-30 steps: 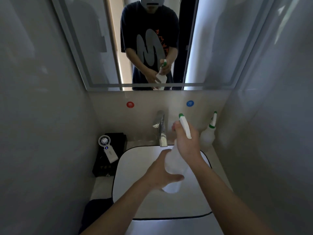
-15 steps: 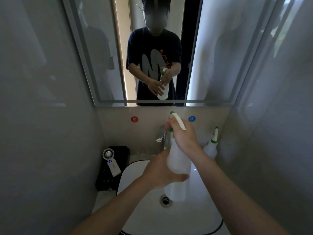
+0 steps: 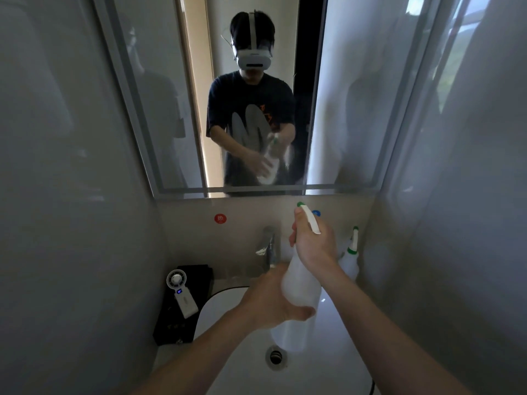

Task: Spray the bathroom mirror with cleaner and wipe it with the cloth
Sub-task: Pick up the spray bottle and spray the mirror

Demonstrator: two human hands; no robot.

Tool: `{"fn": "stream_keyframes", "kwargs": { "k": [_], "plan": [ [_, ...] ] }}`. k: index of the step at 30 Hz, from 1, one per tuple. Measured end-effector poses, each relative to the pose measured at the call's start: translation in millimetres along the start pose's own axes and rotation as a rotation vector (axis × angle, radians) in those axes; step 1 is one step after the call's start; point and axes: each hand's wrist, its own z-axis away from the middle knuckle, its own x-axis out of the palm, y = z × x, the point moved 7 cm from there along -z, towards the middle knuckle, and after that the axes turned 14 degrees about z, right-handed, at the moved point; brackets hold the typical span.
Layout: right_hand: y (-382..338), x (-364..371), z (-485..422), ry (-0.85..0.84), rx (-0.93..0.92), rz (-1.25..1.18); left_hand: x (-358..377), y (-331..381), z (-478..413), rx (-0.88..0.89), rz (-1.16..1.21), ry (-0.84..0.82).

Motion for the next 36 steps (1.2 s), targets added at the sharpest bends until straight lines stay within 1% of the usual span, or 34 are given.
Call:
{"fn": "stream_keyframes", "kwargs": {
  "k": [3,7,9,11,14,15,19,23,26,31,33,36],
  "plan": [
    [0.7,-13.8,-3.6,-0.036,-0.054,-0.008,6.8,8.9,-5.9,0.0,0.013,-0.02],
    [-1.7,-36.7,-9.0,-0.166,-0.129,-0.076,19.4,29.9,-18.1,0.027,0.047,-0.051],
    [-1.4,-47.6,-13.3,-0.194,-0.164,-0.09,28.1,42.7,-23.8,0.047,0.059,-0.062],
    [1.1,-60.9,-17.4,-0.148,-0.183,-0.044,39.8,52.0,-29.8,0.056,0.066,-0.085],
    [8.6,-83.2,-26.4,-0.012,-0.171,0.054,59.0,61.0,-38.1,0.056,0.071,-0.115],
    [12.5,-87.3,-30.0,0.008,-0.16,0.073,64.8,63.0,-40.3,0.058,0.079,-0.12],
    [29.5,-94.7,-42.6,-0.006,-0.073,0.067,81.6,70.5,-44.7,0.057,0.088,-0.128],
    [36.5,-104.1,-47.7,0.021,-0.015,0.073,90.8,75.3,-50.1,0.061,0.077,-0.16],
    [40.2,-111.8,-49.8,0.016,-0.03,0.086,94.0,76.3,-56.5,0.049,0.05,-0.18],
    [47.1,-124.1,-49.1,-0.072,-0.092,-0.059,101.5,80.9,-68.4,0.031,0.011,-0.202],
    [51.8,-130.0,-50.5,-0.042,-0.081,-0.079,107.1,85.3,-73.3,0.028,0.019,-0.211],
    [59.6,-142.3,-55.9,0.071,-0.014,-0.102,119.1,93.0,-79.5,0.031,-0.003,-0.232]
  ]
}}
